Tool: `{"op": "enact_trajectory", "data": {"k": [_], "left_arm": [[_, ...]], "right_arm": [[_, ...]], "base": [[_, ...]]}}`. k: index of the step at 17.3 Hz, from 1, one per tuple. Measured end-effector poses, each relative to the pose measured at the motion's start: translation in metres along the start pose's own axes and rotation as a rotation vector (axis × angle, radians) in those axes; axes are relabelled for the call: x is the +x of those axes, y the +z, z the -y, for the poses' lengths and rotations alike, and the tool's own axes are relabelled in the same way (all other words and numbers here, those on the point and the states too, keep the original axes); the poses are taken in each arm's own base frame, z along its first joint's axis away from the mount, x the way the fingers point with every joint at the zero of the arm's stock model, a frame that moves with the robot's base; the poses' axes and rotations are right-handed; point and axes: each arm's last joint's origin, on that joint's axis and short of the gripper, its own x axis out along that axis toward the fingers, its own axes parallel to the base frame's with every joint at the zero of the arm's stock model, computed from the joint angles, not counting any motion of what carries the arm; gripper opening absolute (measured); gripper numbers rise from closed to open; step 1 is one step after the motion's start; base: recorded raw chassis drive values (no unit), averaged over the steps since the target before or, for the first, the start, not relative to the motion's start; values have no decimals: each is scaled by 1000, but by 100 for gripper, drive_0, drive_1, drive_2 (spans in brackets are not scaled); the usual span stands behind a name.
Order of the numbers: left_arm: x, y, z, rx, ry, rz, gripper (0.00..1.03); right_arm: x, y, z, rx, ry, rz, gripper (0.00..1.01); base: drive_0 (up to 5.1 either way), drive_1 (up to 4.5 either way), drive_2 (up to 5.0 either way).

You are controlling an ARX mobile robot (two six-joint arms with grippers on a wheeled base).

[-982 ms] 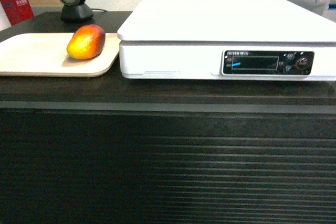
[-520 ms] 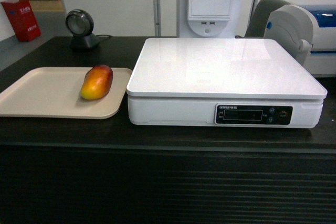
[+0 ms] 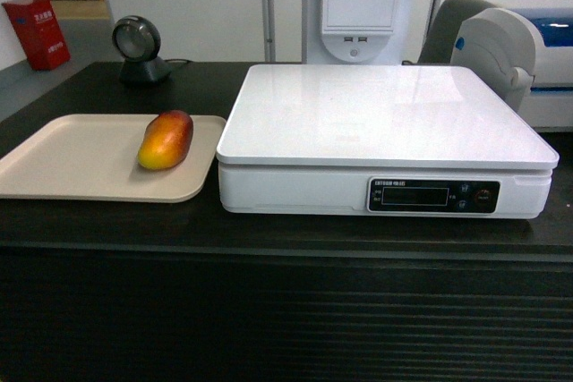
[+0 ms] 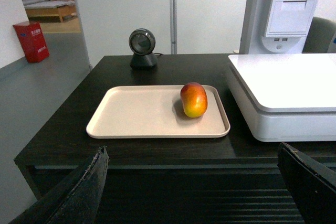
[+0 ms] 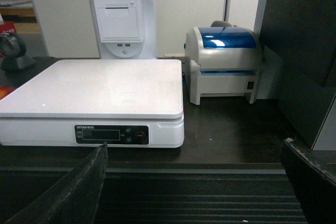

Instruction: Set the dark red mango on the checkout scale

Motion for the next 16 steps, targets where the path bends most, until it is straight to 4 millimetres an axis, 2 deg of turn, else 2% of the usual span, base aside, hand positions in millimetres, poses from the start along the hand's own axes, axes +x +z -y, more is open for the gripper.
{"op": "enact_trajectory", "data": {"k": [11, 13, 14, 16], "left_arm": [[0, -1, 0, -1, 13, -12, 98], [3, 2, 10, -14, 174, -133, 98], [5, 7, 15, -16, 216, -108, 98], [13, 18, 10, -40, 288, -52, 98]], "right_arm": [[0, 0, 0, 0, 0, 0, 98], [0, 0, 0, 0, 2, 0, 98], [0, 0, 0, 0, 0, -1, 98], [0, 0, 0, 0, 0, 0, 98]], "base": [[0, 0, 0], [0, 0, 0], [0, 0, 0], [0, 0, 0]]}}
